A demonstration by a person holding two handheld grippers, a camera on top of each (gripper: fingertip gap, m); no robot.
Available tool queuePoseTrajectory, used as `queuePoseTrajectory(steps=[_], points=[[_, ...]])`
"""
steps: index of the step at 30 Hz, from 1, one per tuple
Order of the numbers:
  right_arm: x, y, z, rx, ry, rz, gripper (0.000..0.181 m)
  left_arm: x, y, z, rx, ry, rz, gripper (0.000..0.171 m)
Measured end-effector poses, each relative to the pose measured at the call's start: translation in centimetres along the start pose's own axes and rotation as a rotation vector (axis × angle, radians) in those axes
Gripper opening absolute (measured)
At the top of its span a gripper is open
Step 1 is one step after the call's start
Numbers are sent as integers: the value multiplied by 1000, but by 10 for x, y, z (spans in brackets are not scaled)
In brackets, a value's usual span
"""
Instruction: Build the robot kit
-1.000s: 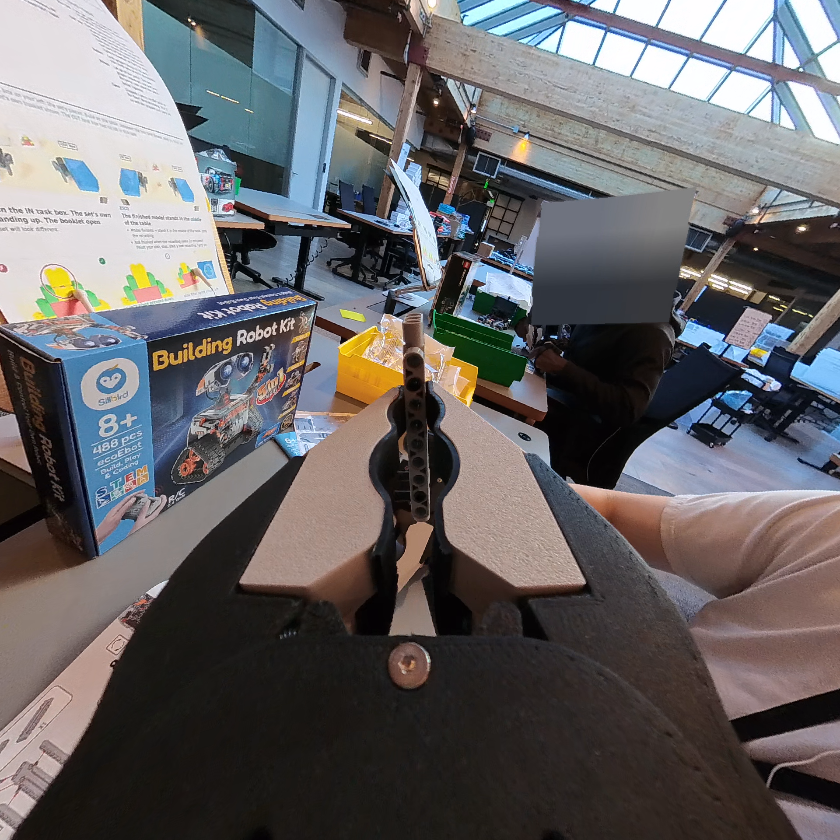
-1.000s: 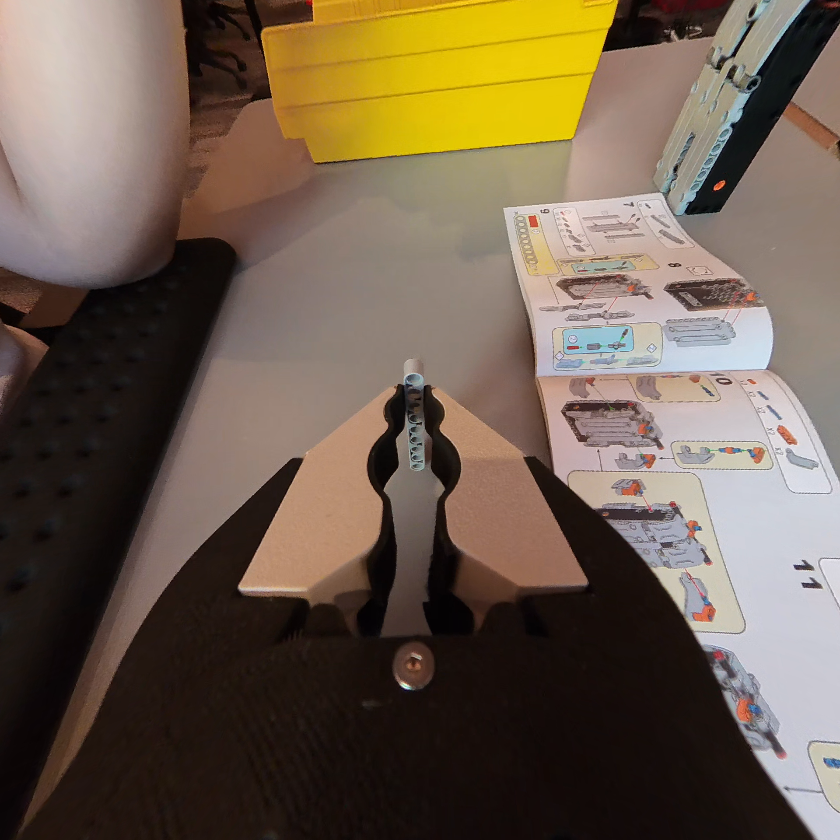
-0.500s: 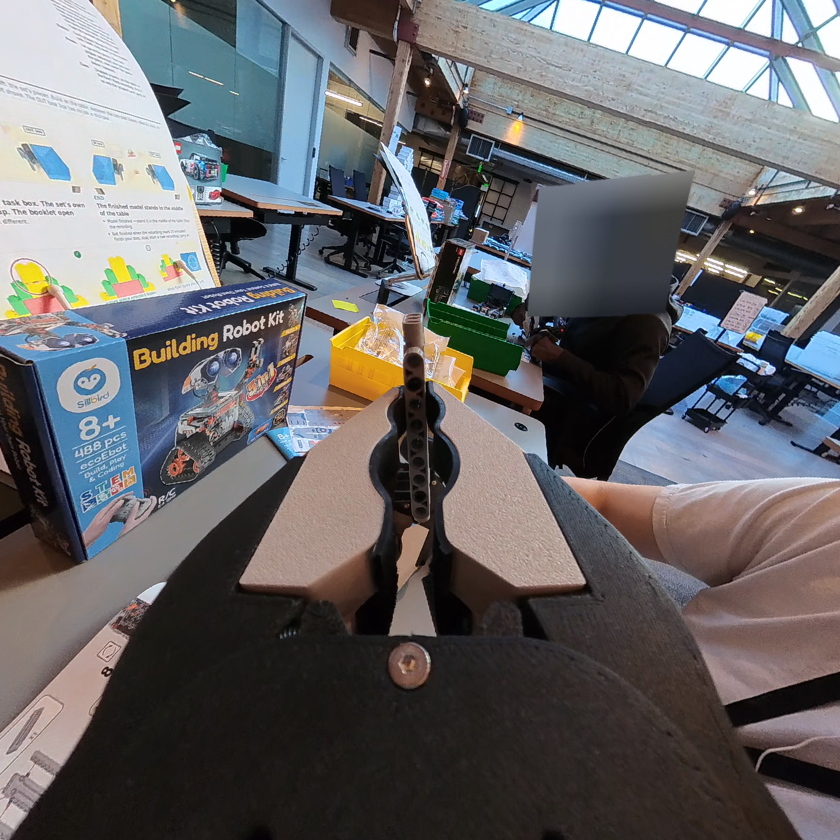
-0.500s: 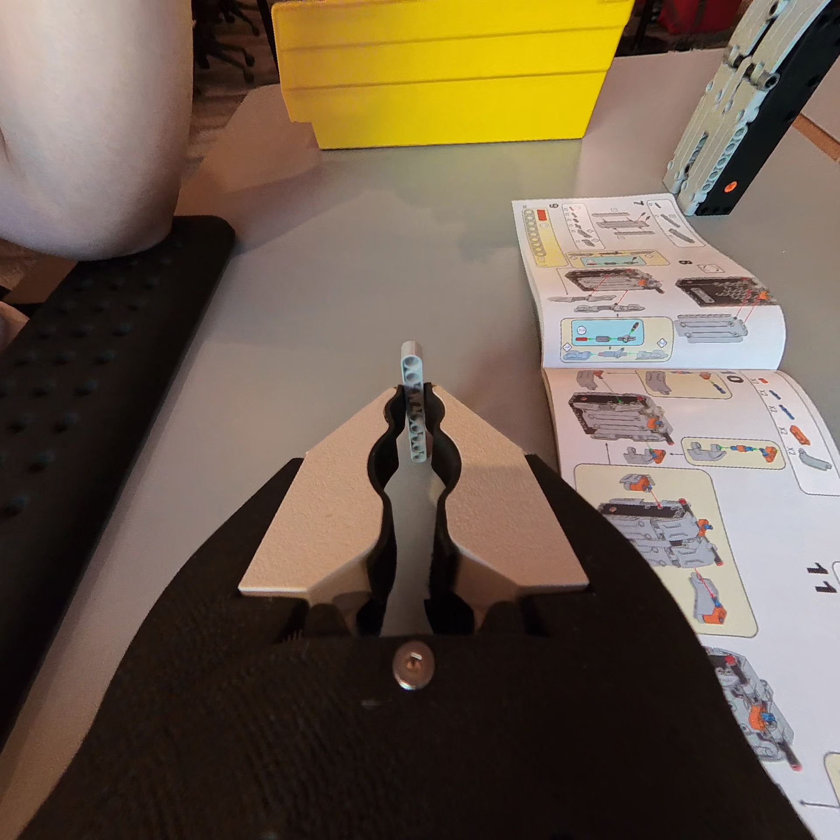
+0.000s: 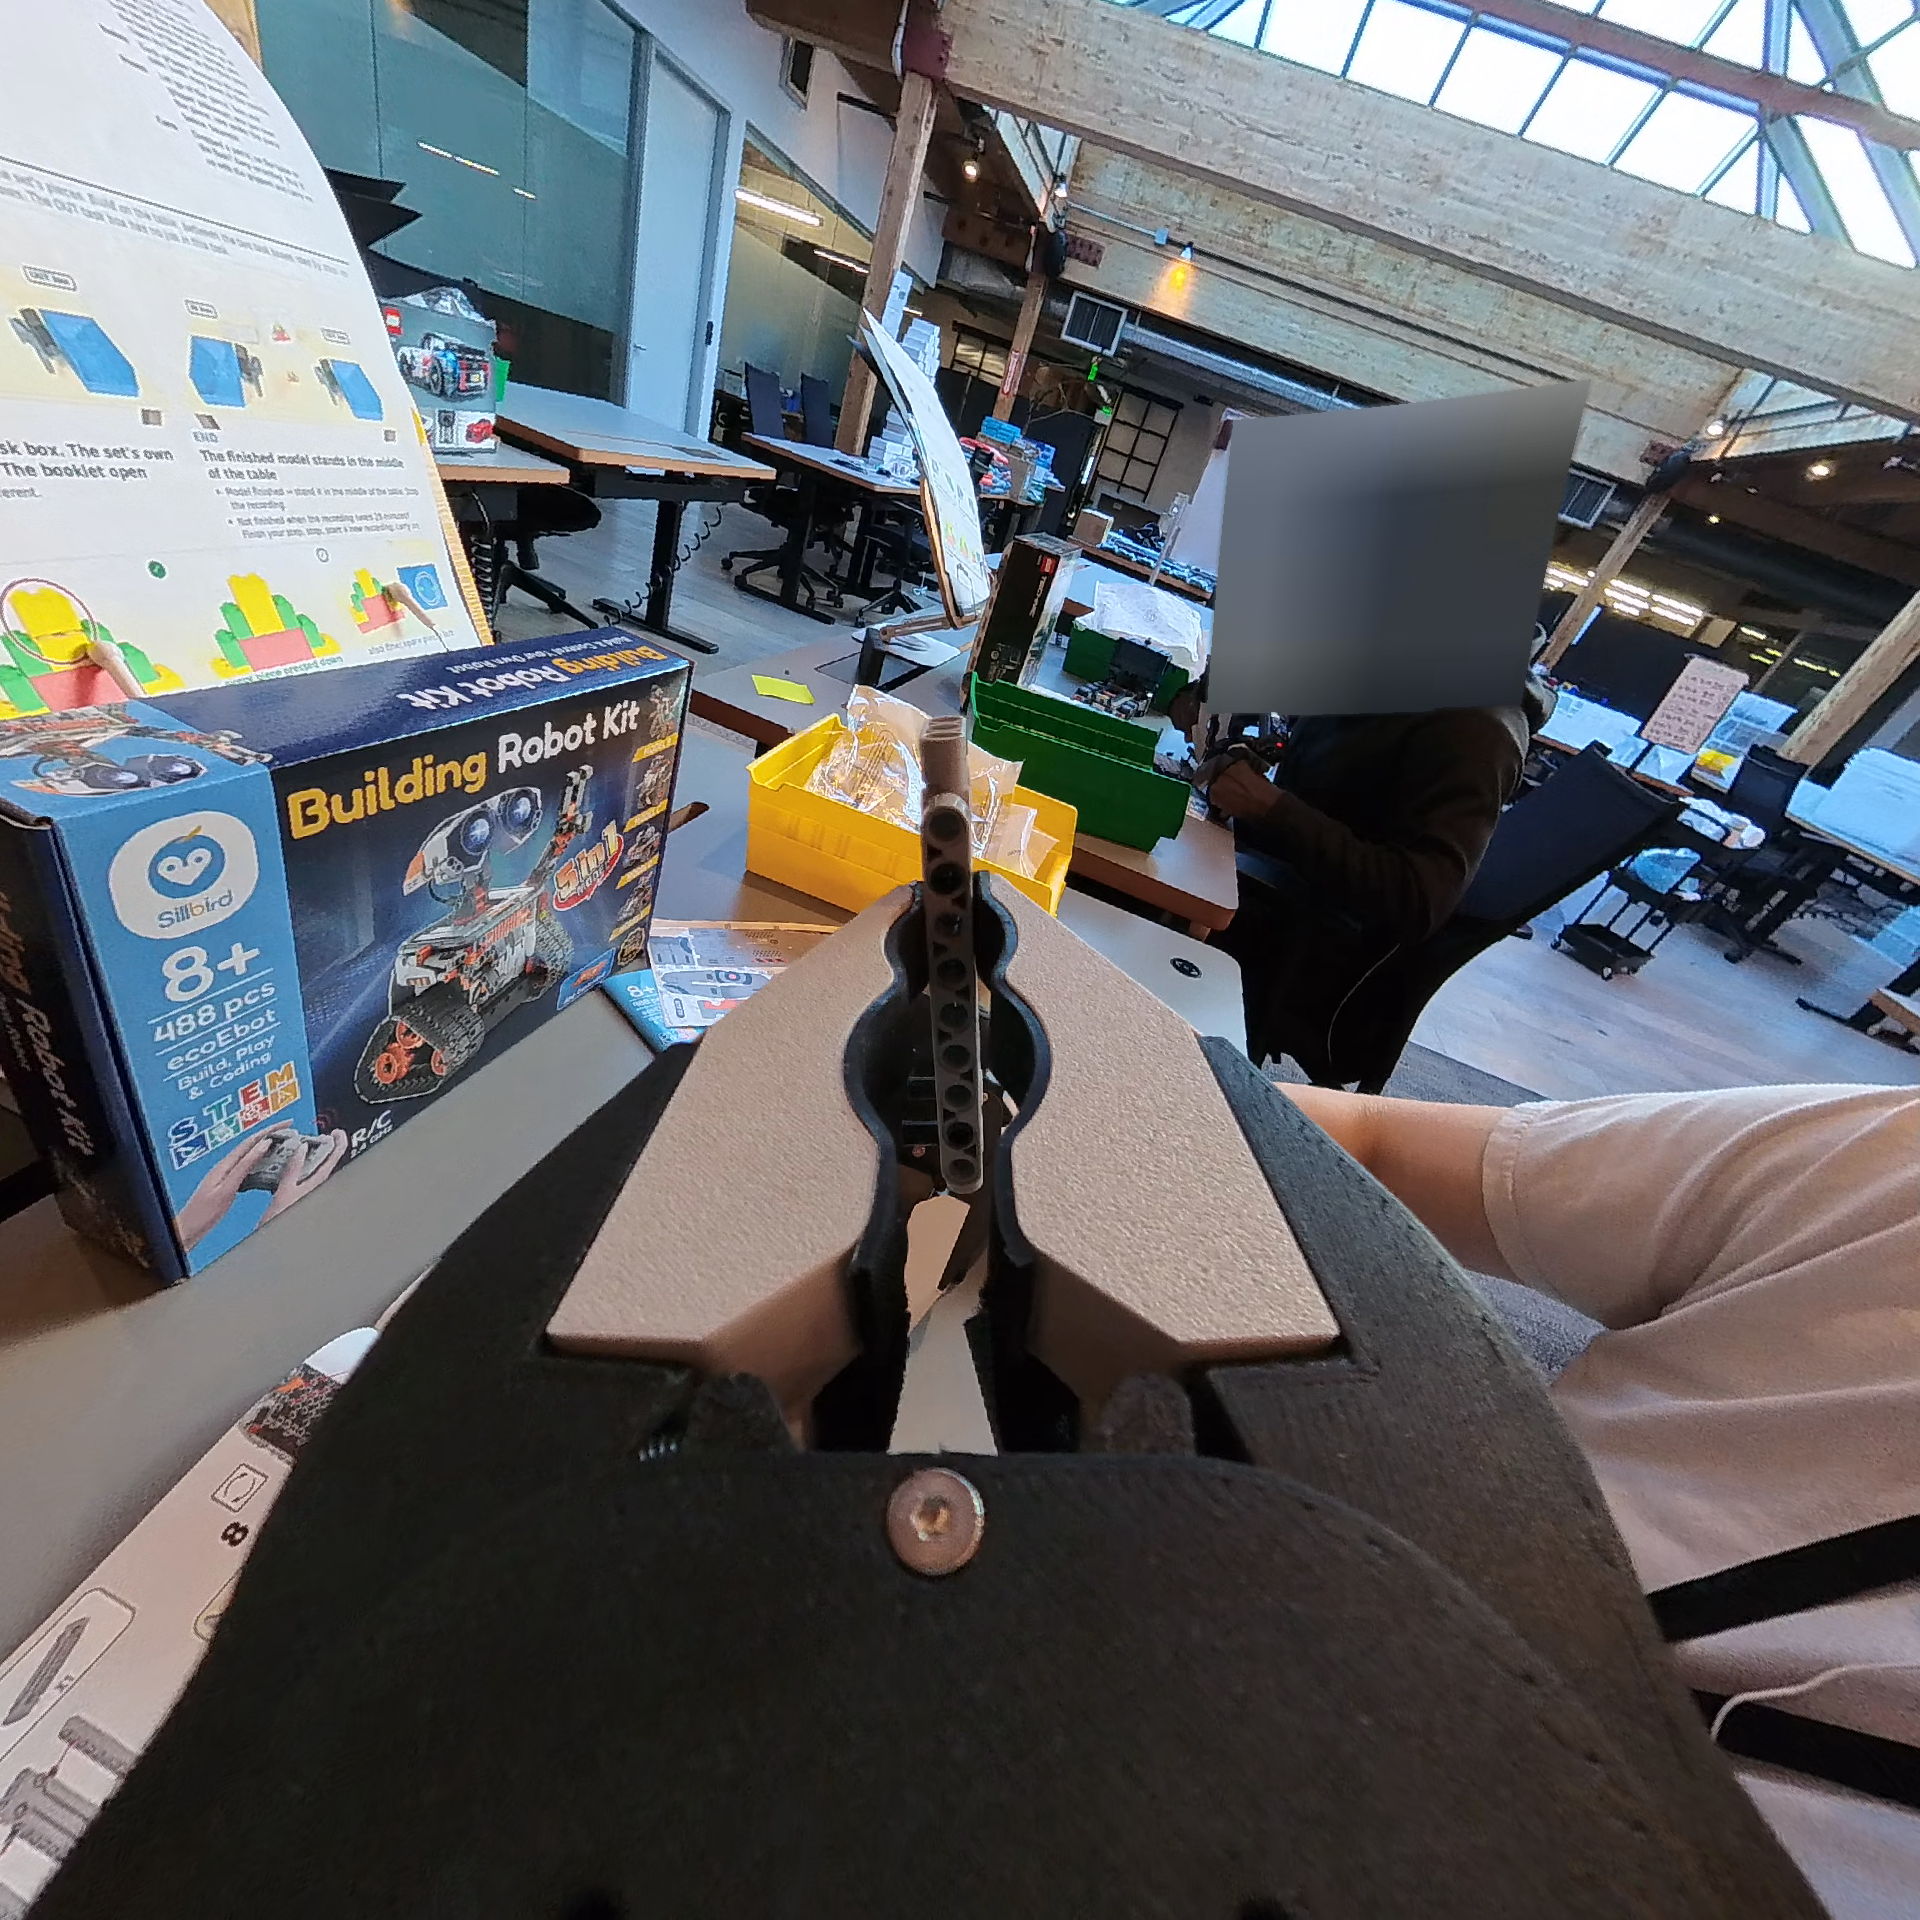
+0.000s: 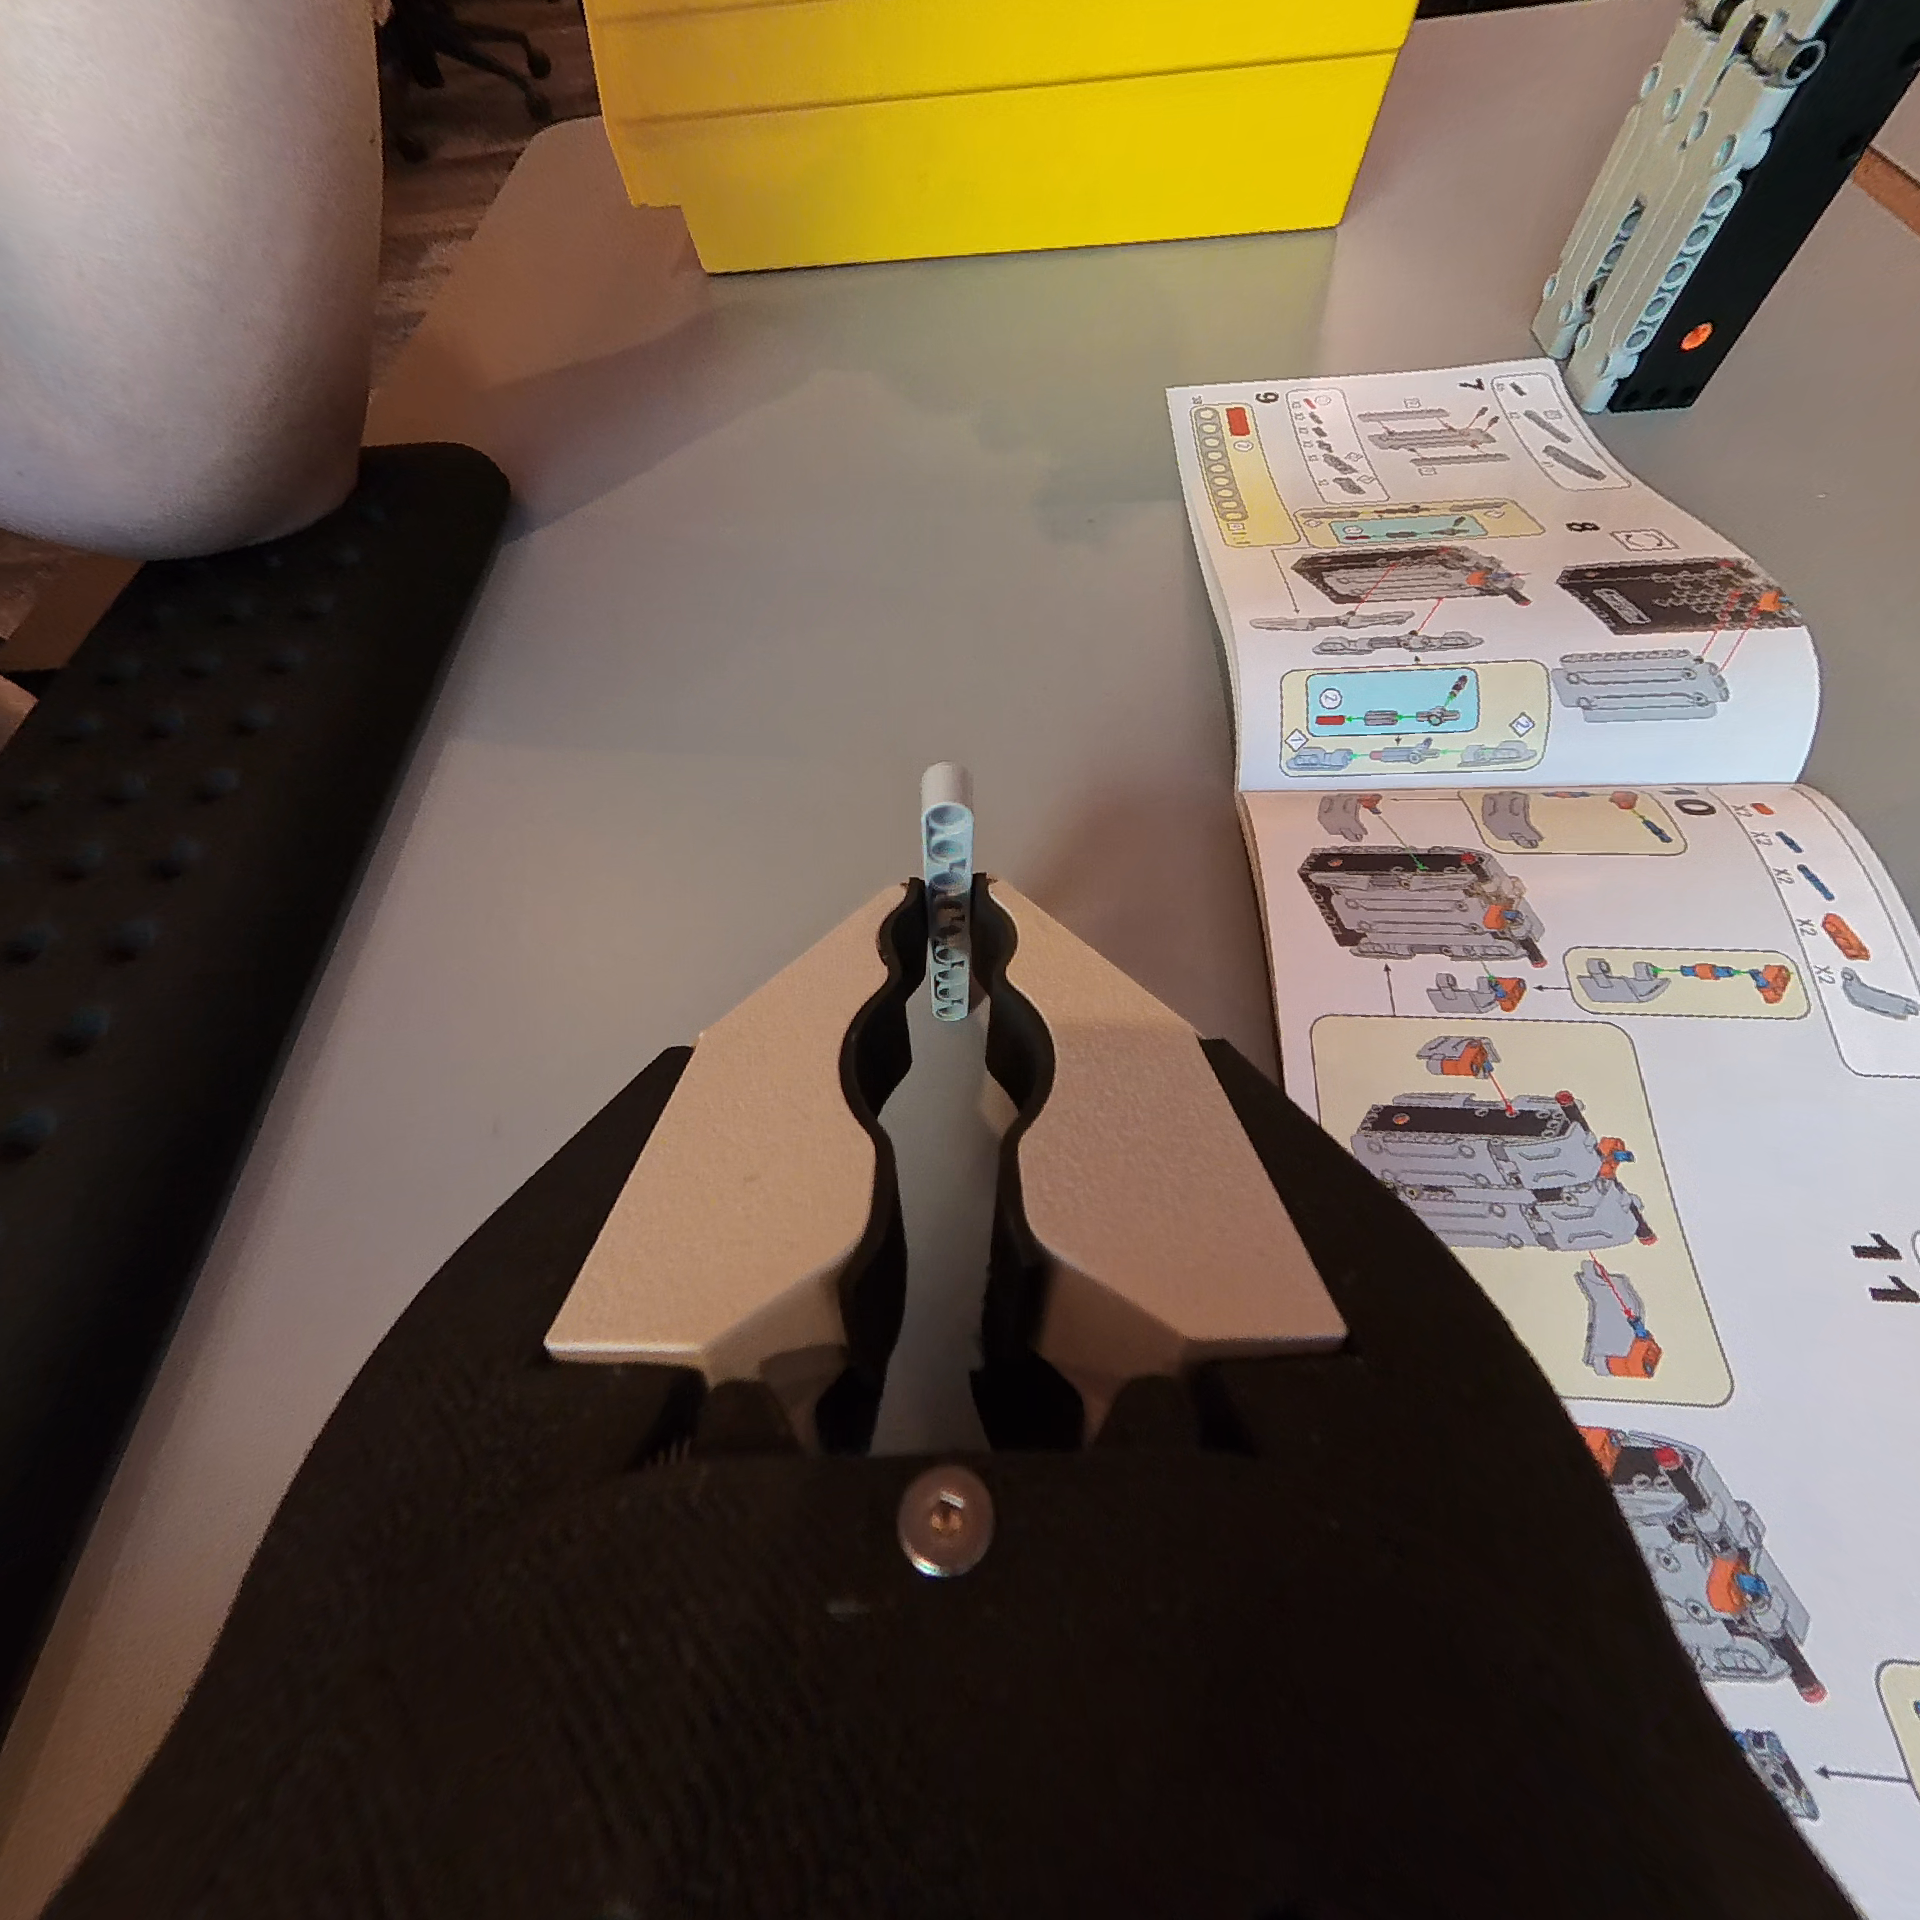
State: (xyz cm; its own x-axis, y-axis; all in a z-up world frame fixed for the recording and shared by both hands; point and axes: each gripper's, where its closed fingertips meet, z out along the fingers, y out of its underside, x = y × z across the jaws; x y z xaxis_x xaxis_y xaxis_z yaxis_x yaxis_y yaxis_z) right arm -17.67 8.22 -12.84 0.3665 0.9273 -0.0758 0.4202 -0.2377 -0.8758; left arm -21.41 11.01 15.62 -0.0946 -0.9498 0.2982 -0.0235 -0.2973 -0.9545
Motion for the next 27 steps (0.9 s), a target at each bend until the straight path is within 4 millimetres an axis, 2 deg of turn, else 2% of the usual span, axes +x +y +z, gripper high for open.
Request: queuePoseTrajectory(steps=[12,17,22,24,27], points=[[-1,11,9,-92,19,-36,7,1,1,0,-7,0,-1,4],[2,30,10,-202,35,-52,8,1,1,-1,-5,3,-2,5],[0,29,8,-195,21,-8,7,1,2,-1,-11,8,-4,5],[-6,22,3,-183,-20,30,7,1,4,1,-22,14,-8,4],[-21,-17,-14,-100,-138,172,7,-1,11,8,-59,30,-25,4]])
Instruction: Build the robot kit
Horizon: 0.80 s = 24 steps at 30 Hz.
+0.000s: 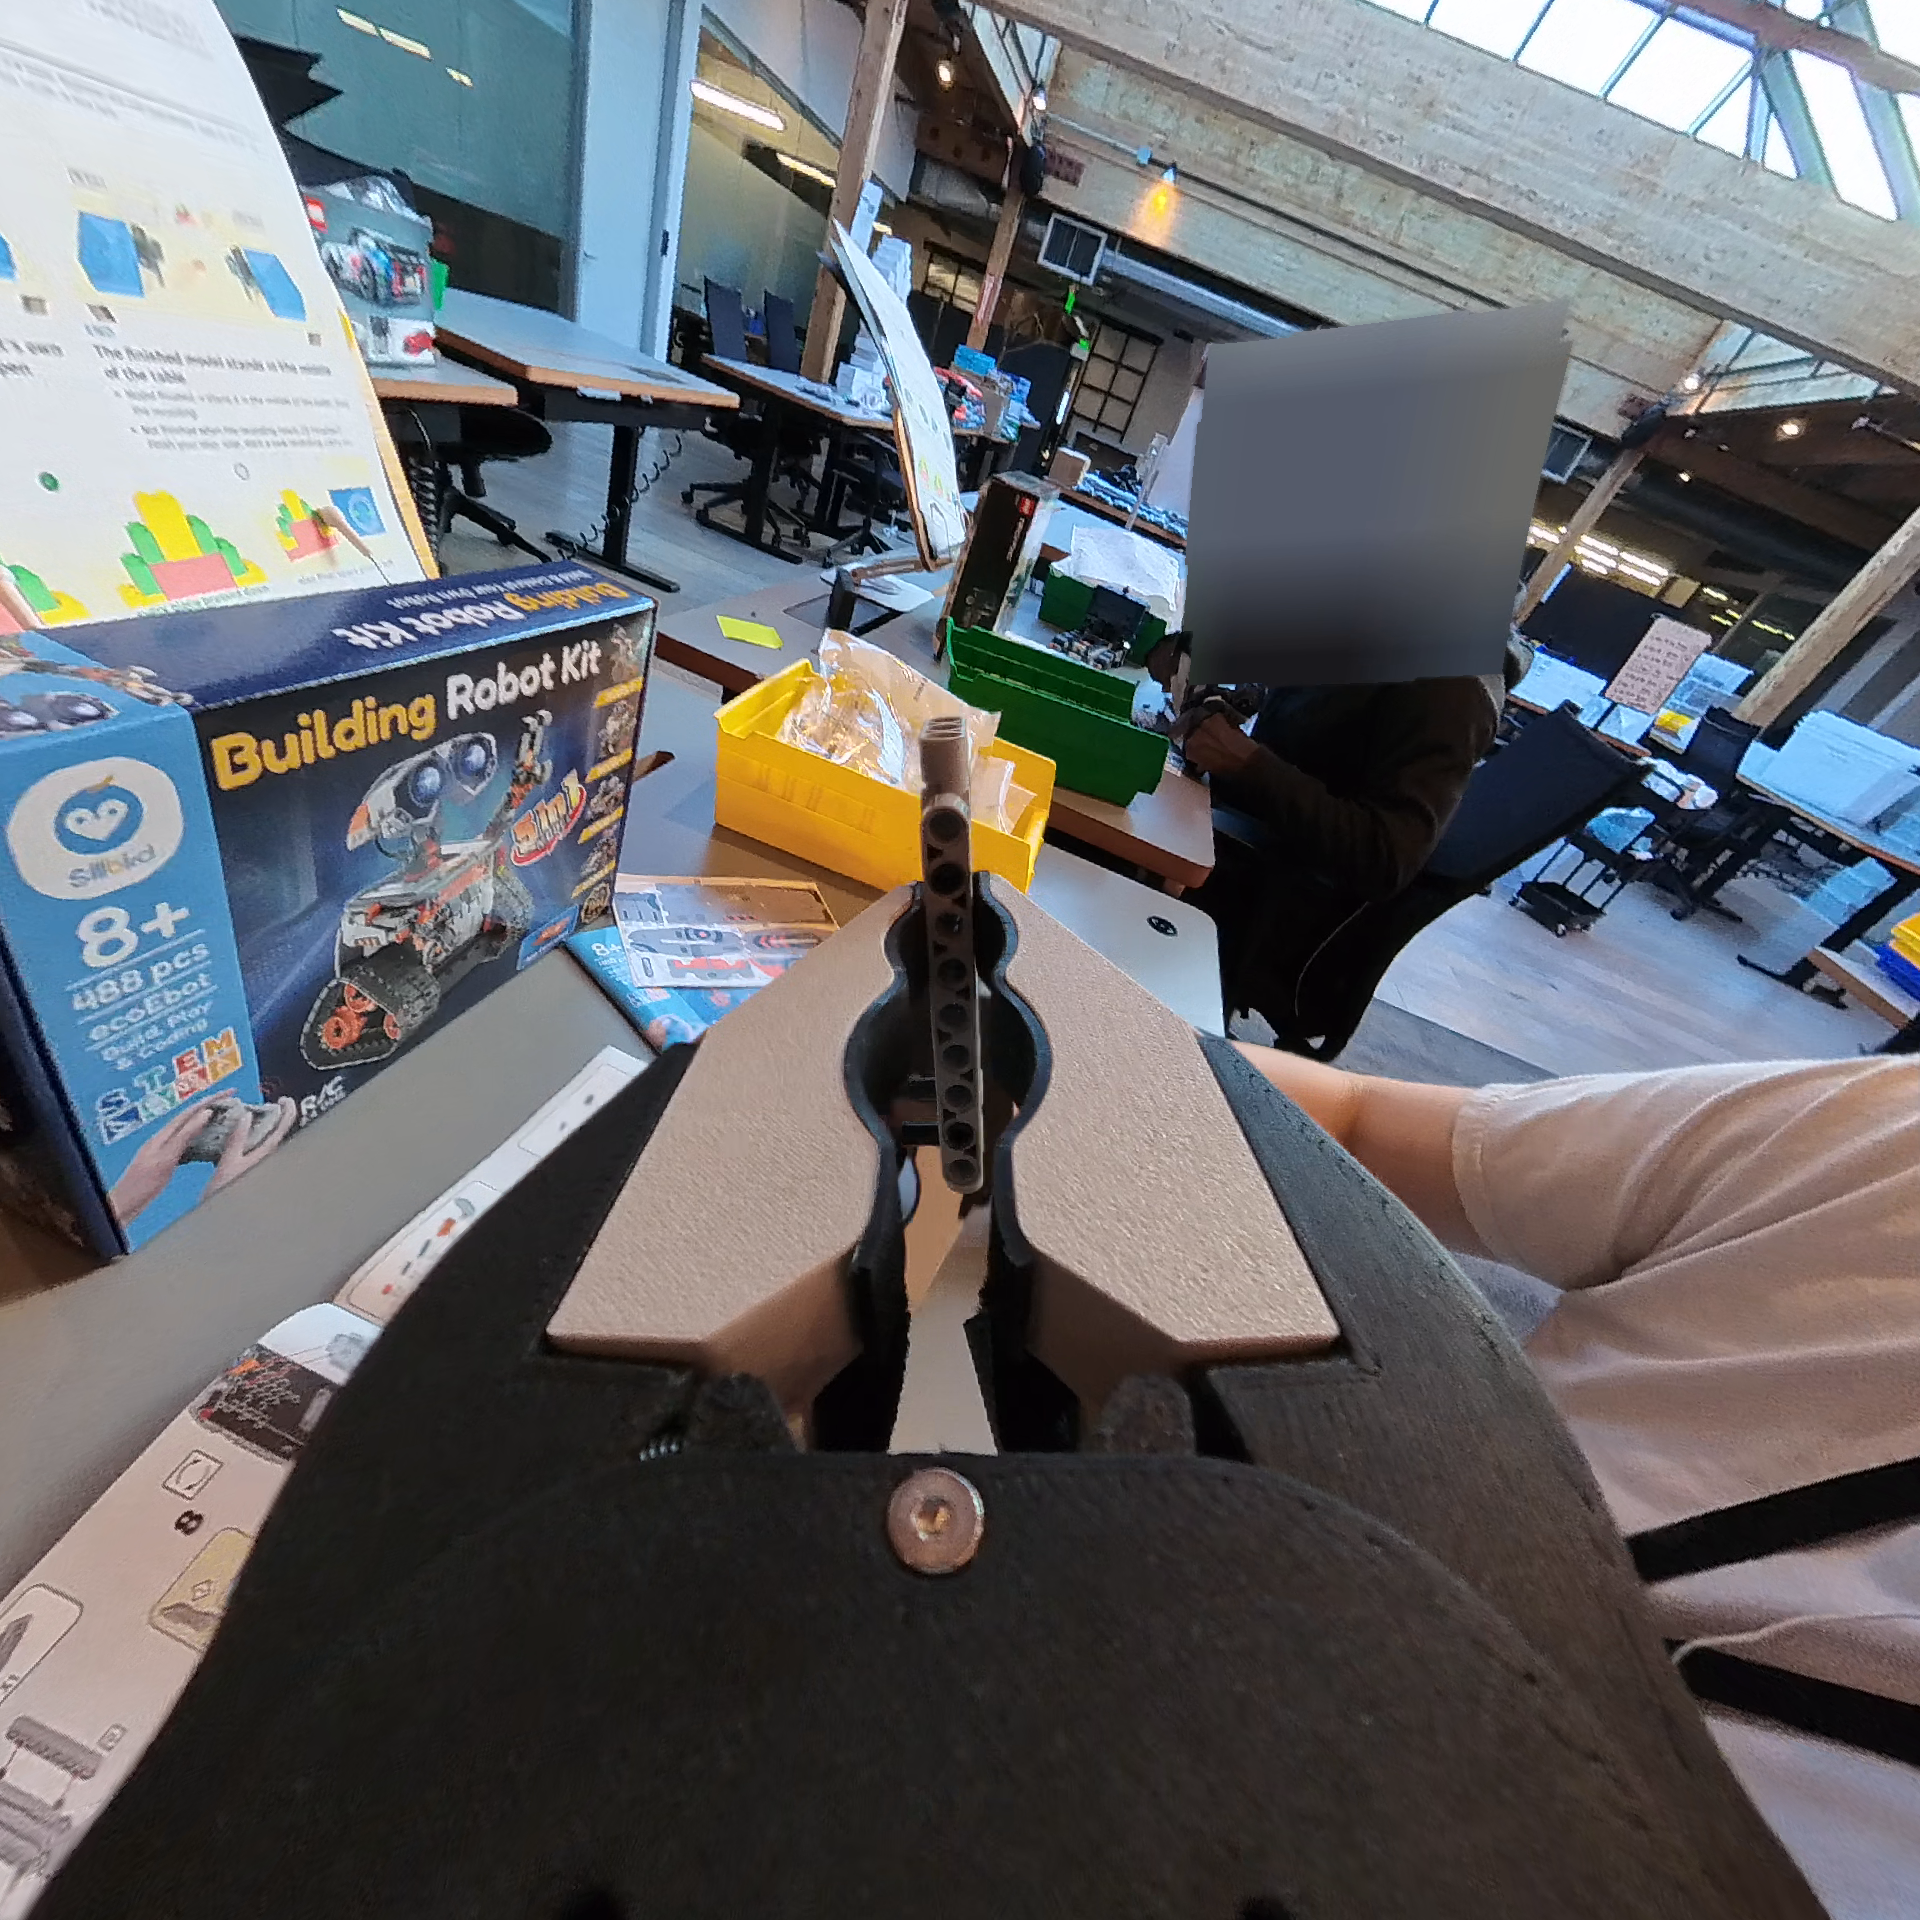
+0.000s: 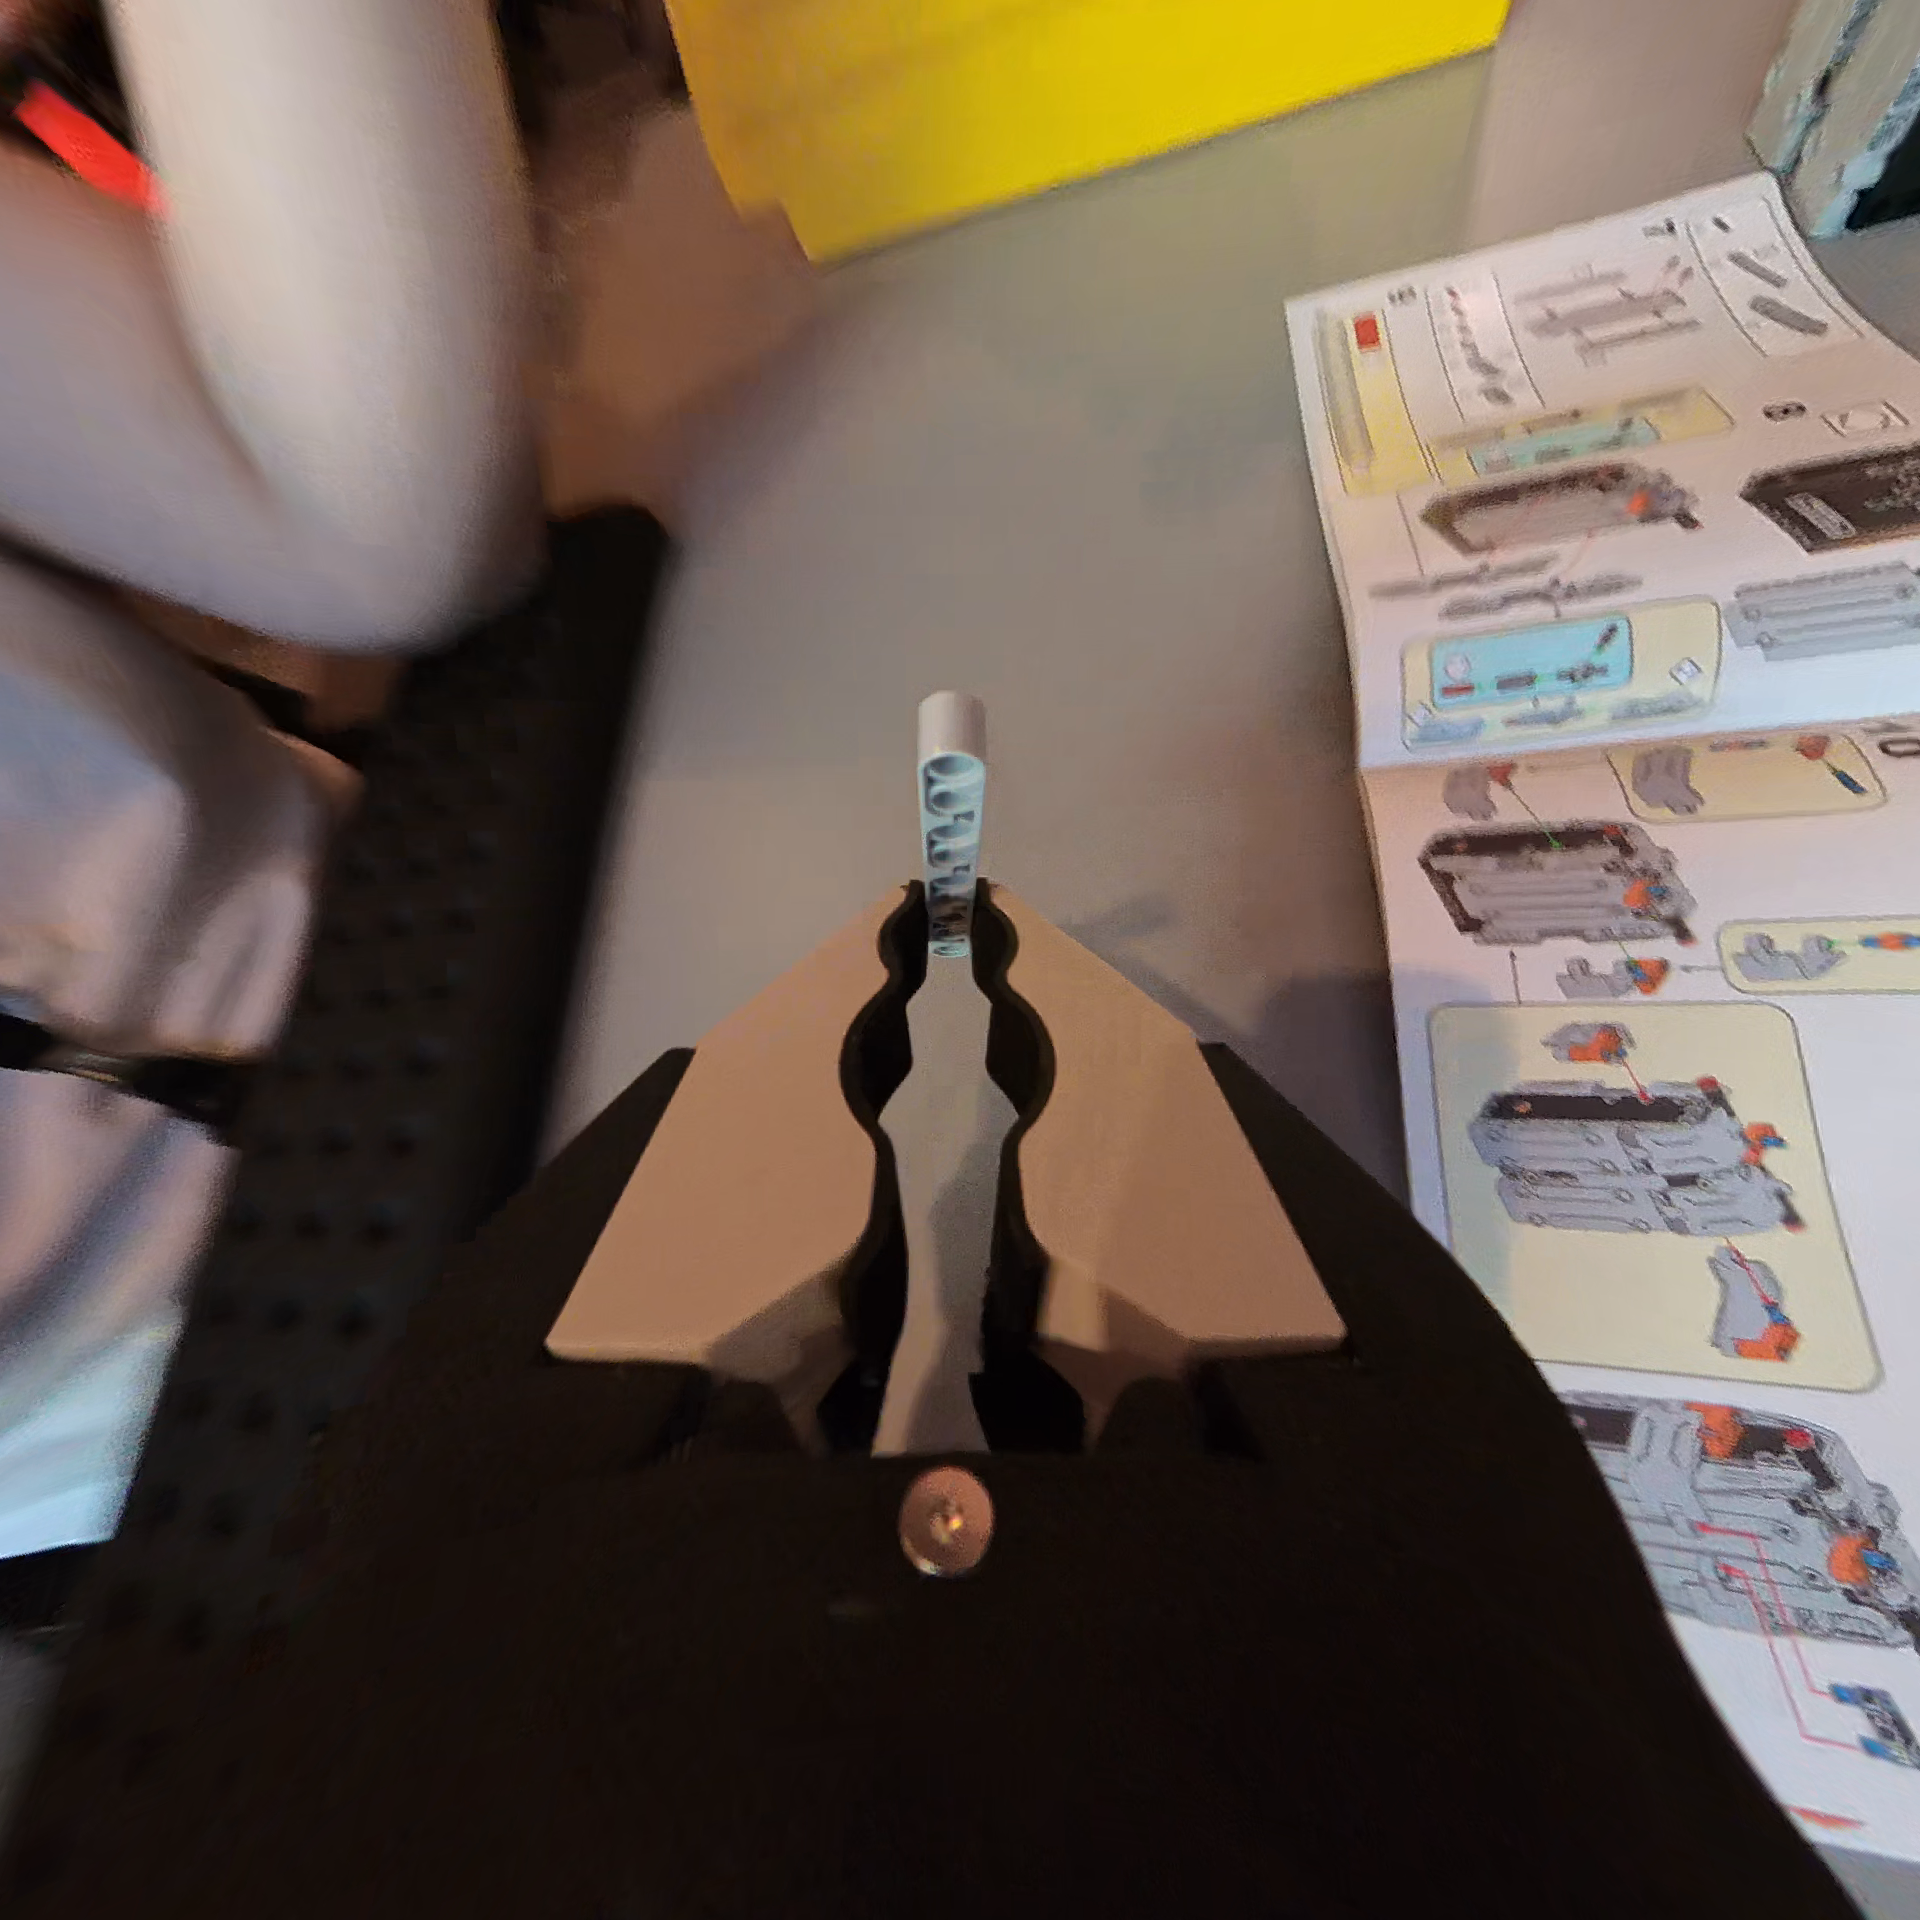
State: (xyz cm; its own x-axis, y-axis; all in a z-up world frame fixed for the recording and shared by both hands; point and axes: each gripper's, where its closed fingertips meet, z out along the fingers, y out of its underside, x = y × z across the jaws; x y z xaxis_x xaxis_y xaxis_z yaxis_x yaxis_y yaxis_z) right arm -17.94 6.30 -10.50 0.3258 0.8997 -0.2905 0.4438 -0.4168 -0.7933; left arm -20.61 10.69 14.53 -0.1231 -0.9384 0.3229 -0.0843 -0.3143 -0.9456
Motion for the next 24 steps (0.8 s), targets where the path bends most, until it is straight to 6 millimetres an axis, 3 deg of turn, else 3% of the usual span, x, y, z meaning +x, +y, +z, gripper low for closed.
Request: queuePoseTrajectory(steps=[7,9,11,14,20,24], points=[[-24,-91,-71,162,-39,-3,7,9,18,32,-98,94,-34,5],[-44,-109,-92,182,-87,-57,7,12,22,39,-118,110,-39,5],[-47,-123,-108,214,-39,-86,7,20,25,46,-133,152,-41,5],[-61,-133,-119,290,-71,-95,7,34,27,57,-142,215,-35,5],[-79,-132,-124,312,-156,-114,7,50,35,77,-183,256,-8,5],[-86,-125,-126,282,-190,-124,7,57,33,80,-169,272,-13,5]])
